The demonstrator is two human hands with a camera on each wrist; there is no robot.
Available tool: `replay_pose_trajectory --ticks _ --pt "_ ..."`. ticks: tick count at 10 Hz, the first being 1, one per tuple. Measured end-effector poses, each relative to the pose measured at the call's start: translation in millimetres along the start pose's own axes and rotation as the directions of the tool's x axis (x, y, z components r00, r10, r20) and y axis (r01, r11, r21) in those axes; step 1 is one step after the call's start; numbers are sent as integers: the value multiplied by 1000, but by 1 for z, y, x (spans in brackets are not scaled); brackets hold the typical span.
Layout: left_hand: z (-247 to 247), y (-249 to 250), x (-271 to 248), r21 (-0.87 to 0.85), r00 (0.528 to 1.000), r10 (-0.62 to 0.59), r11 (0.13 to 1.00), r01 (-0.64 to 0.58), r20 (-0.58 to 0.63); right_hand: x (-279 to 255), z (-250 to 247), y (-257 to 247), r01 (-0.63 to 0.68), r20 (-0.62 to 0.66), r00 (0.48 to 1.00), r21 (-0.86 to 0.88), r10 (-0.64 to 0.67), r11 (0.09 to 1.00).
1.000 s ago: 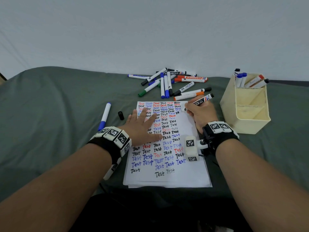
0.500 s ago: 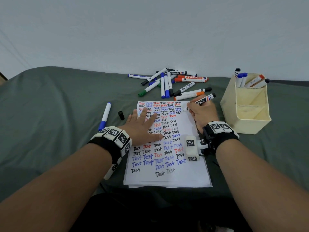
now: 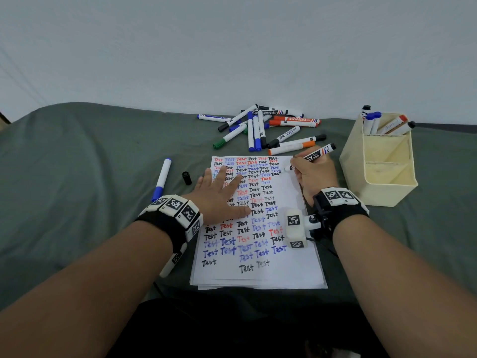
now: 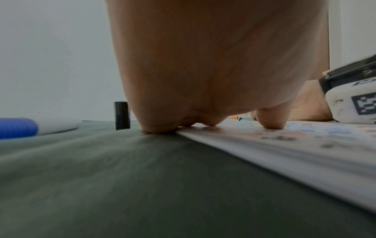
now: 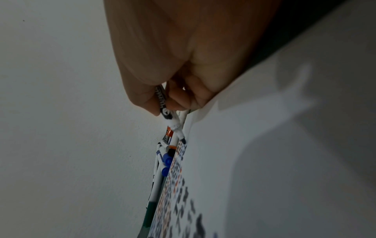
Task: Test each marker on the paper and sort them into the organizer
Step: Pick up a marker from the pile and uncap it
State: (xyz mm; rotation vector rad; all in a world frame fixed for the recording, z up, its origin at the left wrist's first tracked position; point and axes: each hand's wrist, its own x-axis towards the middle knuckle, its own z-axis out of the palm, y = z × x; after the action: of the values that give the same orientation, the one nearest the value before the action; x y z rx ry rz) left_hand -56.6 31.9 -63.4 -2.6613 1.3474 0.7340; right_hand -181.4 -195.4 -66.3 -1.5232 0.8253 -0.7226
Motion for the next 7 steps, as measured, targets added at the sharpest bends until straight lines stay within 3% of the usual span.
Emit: replay_pose_trajectory --ticks 5,7 --pt "0 0 0 5 1000 -1 1000 1 -7 -3 0 -2 9 17 1000 8 -9 1000" --pt "-2 1 -2 6 1000 0 1000 0 -5 0 1 0 -25 -31 999 49 26 998"
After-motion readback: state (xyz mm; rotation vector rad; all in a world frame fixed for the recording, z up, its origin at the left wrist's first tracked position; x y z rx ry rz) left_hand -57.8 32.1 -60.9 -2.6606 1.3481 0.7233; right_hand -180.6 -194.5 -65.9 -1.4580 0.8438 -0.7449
